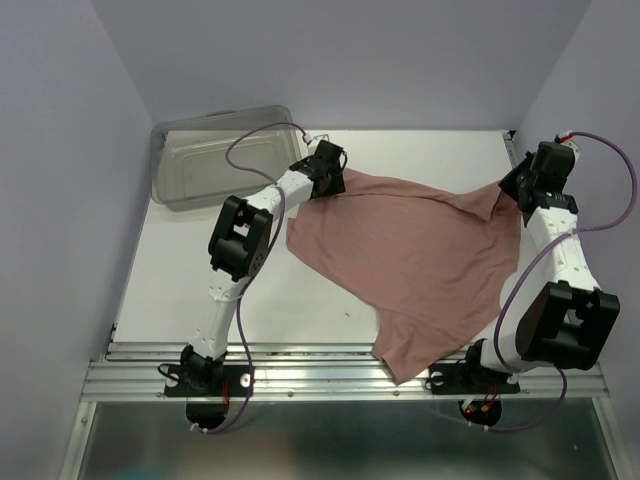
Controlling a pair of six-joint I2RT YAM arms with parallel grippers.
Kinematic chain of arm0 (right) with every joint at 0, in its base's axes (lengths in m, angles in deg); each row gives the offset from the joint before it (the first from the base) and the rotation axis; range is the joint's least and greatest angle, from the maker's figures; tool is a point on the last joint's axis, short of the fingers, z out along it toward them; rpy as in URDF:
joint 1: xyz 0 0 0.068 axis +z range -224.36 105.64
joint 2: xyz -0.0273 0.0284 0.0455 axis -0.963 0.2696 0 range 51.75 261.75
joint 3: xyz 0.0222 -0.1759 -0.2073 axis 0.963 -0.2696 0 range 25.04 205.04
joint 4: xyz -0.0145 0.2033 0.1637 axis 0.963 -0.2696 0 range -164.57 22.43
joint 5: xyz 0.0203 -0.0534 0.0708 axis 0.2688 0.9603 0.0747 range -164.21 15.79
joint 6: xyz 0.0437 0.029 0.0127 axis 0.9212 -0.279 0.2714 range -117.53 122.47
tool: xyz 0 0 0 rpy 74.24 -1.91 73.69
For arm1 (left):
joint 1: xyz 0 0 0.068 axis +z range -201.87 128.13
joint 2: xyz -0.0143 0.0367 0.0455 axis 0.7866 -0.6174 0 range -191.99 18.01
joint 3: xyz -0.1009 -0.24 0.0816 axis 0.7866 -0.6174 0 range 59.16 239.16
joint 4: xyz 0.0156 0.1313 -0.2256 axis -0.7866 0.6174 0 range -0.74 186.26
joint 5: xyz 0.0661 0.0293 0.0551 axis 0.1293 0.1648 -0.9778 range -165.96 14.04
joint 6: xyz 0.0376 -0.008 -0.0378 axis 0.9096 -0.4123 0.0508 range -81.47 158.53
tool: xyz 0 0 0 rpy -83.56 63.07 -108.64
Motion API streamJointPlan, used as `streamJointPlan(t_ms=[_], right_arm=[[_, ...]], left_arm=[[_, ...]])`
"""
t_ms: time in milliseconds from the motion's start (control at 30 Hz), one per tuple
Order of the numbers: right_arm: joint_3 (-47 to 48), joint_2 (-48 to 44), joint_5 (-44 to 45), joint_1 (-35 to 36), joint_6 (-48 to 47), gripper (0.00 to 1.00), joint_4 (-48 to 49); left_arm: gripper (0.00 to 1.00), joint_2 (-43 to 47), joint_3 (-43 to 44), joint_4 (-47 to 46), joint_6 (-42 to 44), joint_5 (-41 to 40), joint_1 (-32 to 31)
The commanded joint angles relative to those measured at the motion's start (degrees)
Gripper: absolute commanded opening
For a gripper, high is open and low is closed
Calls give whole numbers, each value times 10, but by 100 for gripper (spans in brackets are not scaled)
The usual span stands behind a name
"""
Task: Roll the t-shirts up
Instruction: Move the bin to the center of the board.
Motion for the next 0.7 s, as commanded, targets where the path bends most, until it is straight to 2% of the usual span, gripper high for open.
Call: streamJointPlan(t_ms=[0, 100, 200, 300, 400, 500, 667], right_arm=[[14, -15, -2, -2, 3, 1, 6], [14, -14, -3, -2, 3, 1, 6], [14, -15, -2, -2, 3, 1, 5], [11, -17, -2, -2, 2, 1, 5], [10, -17, -2, -2, 2, 1, 4], [13, -16, -3, -2, 2, 1, 3], [11, -17, -1, -2, 2, 1, 2]], left_arm=[[62, 14, 3, -29, -1, -6, 5], [57, 15, -2, -39, 0, 2, 7], [58, 10, 3, -42, 1, 8, 8], [70, 4, 9, -34, 2, 7, 8], [77, 7, 3, -38, 3, 7, 9], [77, 5, 3, -43, 3, 8, 9], [70, -3, 7, -51, 6, 26, 9]])
